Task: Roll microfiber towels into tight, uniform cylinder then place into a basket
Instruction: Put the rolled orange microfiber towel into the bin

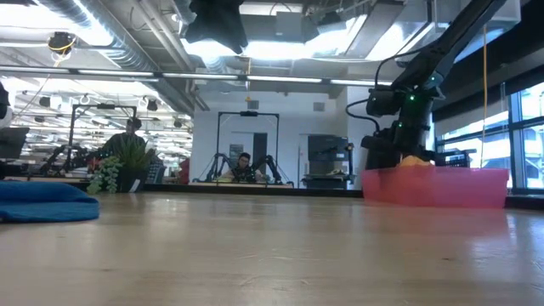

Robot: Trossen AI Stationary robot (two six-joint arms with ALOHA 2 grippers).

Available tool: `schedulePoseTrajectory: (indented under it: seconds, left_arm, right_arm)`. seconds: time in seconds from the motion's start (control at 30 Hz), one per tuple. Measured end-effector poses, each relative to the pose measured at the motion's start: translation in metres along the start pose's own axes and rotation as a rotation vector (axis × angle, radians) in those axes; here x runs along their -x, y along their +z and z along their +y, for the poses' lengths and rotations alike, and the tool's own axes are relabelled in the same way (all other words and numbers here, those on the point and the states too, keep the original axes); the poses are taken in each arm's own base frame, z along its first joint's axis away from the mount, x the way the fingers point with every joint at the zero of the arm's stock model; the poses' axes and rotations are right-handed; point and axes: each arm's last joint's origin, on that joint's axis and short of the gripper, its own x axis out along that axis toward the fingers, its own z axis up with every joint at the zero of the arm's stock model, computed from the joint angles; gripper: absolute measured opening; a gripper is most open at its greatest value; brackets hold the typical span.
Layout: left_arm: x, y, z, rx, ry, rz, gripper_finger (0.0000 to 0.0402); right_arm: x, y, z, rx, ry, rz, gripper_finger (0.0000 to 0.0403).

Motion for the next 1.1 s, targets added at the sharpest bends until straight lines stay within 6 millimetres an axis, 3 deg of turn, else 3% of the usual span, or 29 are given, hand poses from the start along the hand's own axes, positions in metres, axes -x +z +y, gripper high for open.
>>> schedulePoseTrajectory:
  seconds: [0.37, 0.73, 1.1]
  left_arm:
    - [0.0000, 0.0000, -0.0001, 0.000, 0.000, 0.000, 0.0085]
    - [0.0000, 0.0000, 0.0000, 0.000, 0.000, 0.000, 0.0085]
    - [0.0000, 0.0000, 0.0001, 0.000, 0.000, 0.000, 0.0085]
  right_arm:
    - [0.0030, -0.0023, 0.0030, 0.001, 0.113, 0.051, 0.0284]
    - [0.0029, -0.0050, -0.0026, 0.042, -0.038, 0.038, 0.0284]
    - [0.0054, -0.0046, 0.0028, 0.088, 0.112, 0.082, 0.0284]
